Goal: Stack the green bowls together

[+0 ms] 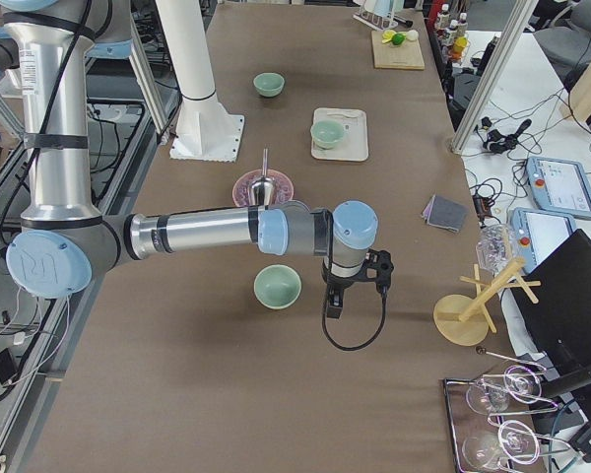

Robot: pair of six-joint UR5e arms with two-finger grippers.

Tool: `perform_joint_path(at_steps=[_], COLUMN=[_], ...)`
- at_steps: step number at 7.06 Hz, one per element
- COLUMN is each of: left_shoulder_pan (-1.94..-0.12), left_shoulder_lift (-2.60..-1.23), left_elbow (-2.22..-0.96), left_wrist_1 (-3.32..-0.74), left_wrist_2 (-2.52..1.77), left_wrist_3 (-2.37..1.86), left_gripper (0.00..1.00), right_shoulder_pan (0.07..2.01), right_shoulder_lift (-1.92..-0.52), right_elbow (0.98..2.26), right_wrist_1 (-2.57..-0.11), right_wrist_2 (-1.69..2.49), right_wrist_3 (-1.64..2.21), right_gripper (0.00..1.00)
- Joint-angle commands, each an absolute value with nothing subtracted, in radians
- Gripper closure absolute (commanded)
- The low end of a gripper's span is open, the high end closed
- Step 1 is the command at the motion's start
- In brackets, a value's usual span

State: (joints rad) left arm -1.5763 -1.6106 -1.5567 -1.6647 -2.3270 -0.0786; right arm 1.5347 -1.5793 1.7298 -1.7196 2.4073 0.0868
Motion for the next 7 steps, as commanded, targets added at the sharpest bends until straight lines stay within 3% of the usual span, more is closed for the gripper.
perform_joint_path(at_steps=[1, 7], left_shoulder_pan=[-1.575, -1.577], left_shoulder_lift=[-1.611, -1.609], left_elbow=[-1.552, -1.559], left_wrist_1=[-1.666, -1.666], left_wrist_2=[-2.327, -2.327], left_wrist_3=[-0.078, -0.078], left_gripper=[0.02, 0.02], right_shoulder_pan=[1.531, 1.531], right_shoulder_lift=[-1.578, -1.577], right_elbow=[1.727, 1.732], right_wrist_1=[-1.72, -1.72], right_wrist_2=[2.411, 2.408], right_wrist_3=[0.086, 0.092], right_gripper=[0.0, 0.0])
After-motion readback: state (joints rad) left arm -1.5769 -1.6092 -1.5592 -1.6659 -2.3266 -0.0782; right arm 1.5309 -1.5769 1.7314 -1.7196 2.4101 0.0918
